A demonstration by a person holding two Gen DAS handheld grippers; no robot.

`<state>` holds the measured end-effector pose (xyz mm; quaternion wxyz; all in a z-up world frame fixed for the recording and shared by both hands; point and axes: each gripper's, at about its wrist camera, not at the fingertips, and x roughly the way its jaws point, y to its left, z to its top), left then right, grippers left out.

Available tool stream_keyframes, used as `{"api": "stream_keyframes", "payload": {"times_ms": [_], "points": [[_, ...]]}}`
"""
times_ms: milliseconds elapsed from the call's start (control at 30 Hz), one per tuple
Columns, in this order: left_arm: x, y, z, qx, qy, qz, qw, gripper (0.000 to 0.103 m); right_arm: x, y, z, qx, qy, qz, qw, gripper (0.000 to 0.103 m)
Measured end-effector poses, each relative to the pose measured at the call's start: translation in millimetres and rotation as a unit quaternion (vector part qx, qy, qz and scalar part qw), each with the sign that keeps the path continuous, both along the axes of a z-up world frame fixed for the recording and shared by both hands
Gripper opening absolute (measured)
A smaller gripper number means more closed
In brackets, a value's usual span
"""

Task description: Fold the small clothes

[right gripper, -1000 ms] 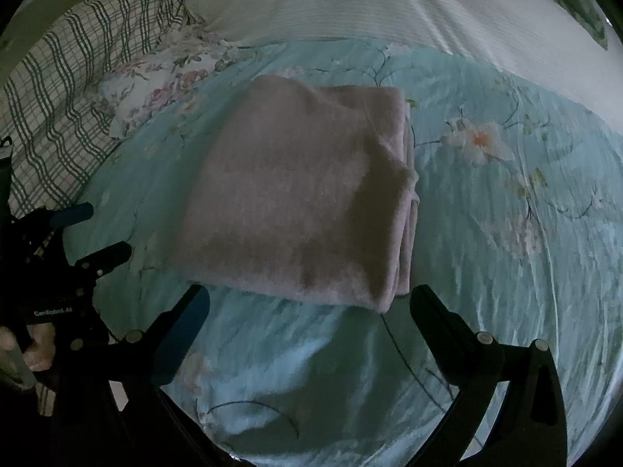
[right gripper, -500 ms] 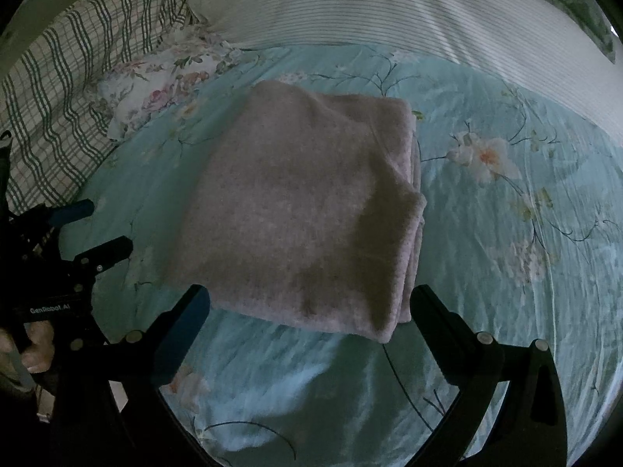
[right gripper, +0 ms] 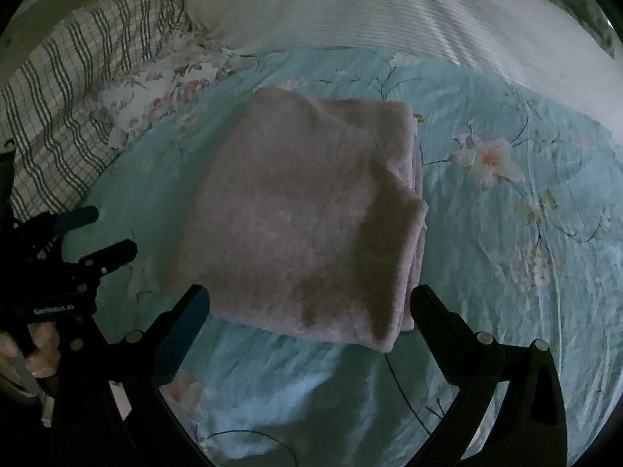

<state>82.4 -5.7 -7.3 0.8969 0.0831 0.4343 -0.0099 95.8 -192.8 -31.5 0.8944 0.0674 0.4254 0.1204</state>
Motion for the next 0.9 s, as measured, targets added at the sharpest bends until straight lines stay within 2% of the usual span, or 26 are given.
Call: {"api": "stream_keyframes", "payload": {"times_ms": [900], "points": [[-11, -10, 4, 0.002, -0.011, 0.005, 0.9999, 0.093, -5, 0, 7, -0.008, -0.008, -0.005, 1.000, 0.102]]}}
